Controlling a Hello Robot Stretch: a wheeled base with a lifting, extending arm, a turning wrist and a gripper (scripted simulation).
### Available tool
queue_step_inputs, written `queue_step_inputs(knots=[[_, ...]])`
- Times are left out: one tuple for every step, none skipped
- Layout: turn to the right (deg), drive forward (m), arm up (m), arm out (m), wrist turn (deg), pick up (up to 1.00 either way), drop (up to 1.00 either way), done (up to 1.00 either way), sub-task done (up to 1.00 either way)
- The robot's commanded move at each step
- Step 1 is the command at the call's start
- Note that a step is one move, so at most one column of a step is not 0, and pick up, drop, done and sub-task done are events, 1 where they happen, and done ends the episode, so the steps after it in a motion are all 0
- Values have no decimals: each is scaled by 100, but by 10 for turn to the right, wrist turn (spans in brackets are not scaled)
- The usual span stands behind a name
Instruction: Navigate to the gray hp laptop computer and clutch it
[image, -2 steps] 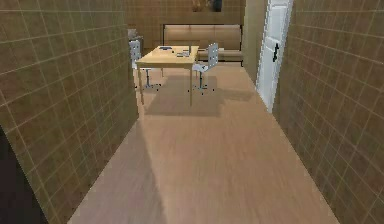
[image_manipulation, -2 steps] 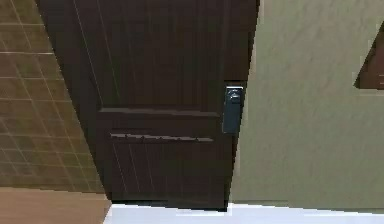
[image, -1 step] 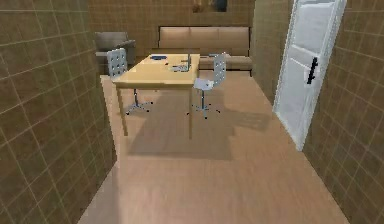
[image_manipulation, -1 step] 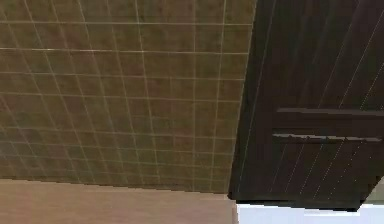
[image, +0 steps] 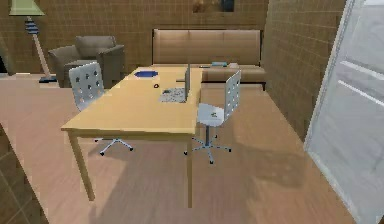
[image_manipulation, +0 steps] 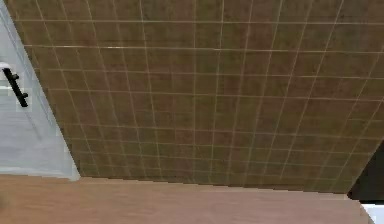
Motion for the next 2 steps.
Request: queue_step_inputs(knots=[[-30,0,0,0,0,0,0,0,0],[0,55,0,0,0,0,0,0,0]])
